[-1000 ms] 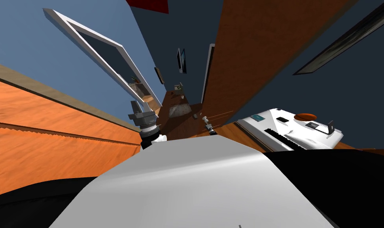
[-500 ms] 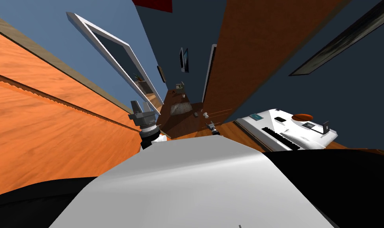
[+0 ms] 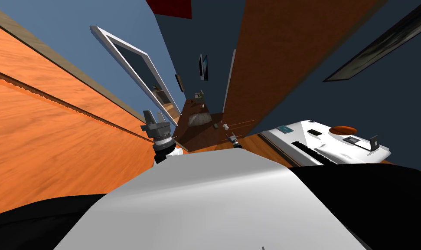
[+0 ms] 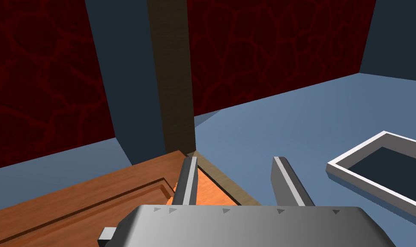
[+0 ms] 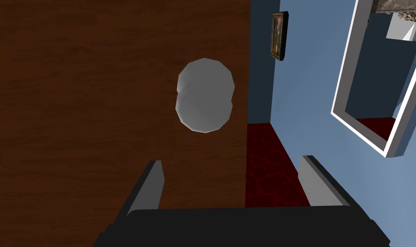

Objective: Pull the door open

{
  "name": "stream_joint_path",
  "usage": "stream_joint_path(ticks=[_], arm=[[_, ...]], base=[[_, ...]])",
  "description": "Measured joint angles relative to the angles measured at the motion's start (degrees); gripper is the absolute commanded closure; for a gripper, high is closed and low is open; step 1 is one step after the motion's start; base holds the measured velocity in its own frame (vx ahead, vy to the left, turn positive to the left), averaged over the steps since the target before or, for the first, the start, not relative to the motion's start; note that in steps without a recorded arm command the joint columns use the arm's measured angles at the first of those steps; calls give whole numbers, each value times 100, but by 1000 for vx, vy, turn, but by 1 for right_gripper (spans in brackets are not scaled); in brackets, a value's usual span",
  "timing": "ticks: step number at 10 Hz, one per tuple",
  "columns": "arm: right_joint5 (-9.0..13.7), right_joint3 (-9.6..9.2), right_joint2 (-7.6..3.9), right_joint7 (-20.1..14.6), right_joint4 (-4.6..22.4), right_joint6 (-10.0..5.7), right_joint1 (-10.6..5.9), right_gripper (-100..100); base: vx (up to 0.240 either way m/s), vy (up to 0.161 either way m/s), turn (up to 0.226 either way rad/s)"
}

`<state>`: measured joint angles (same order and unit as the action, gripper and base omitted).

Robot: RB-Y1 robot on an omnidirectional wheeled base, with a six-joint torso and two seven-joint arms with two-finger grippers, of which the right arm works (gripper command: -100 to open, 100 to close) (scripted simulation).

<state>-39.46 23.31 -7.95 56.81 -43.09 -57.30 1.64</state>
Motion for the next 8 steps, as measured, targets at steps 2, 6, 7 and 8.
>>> stream_joint_path(ticks=[2,6,7,8], arm=[[241,-143,-35,91,-72,57,85,-100],[793,-462,-128,302,-216,167,282,-100],[929,-545,-144,352,-275,203,345,-100],[1059,-627,-153,408,-313,230,403,-100]], base=[[123,32,74],[91,-1,80],[94,-24,59],[67,-28,36]])
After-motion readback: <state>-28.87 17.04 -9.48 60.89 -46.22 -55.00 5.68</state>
